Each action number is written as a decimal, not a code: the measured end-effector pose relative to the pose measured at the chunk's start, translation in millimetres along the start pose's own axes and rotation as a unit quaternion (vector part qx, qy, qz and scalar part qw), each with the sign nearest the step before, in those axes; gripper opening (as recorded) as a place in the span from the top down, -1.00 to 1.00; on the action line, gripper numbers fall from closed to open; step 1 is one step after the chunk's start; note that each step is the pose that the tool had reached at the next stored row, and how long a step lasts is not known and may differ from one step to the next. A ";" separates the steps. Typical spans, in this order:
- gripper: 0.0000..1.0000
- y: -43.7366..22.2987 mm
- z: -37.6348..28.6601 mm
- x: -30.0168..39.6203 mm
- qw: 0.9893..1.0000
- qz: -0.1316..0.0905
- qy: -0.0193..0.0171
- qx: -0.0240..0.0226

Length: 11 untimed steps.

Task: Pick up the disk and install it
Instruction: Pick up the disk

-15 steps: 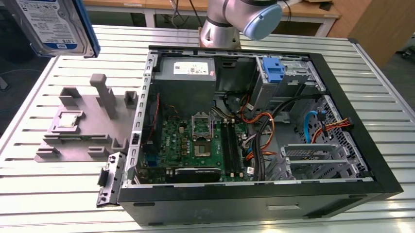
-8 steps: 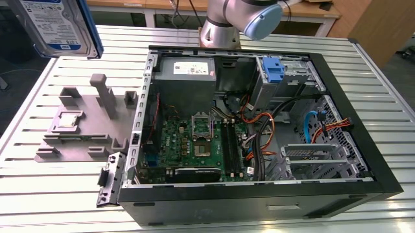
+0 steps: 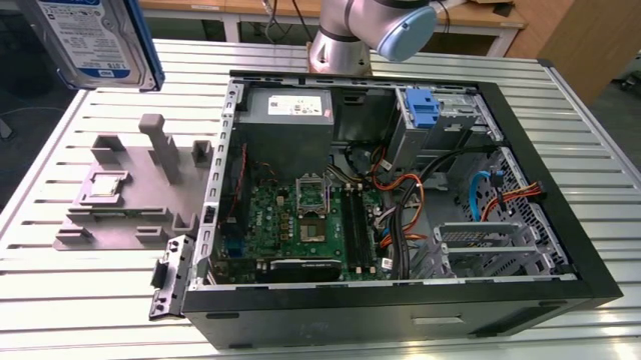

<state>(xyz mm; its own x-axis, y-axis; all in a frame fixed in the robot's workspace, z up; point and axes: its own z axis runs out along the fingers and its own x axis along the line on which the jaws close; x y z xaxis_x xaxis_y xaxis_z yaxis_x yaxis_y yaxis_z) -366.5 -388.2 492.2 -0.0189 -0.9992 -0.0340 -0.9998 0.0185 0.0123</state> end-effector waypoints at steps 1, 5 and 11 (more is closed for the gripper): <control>0.26 -0.5 0.0 0.1 1.000 0.000 0.000 0.000; 0.26 -0.9 0.0 0.3 1.000 0.000 0.000 0.000; 0.26 -0.9 0.0 0.3 1.000 0.000 0.000 0.000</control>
<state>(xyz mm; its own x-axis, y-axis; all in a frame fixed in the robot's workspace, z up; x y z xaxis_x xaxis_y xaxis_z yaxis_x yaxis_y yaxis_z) -365.7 -388.5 492.2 -0.0189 -0.9993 -0.0337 -0.9998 0.0185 0.0124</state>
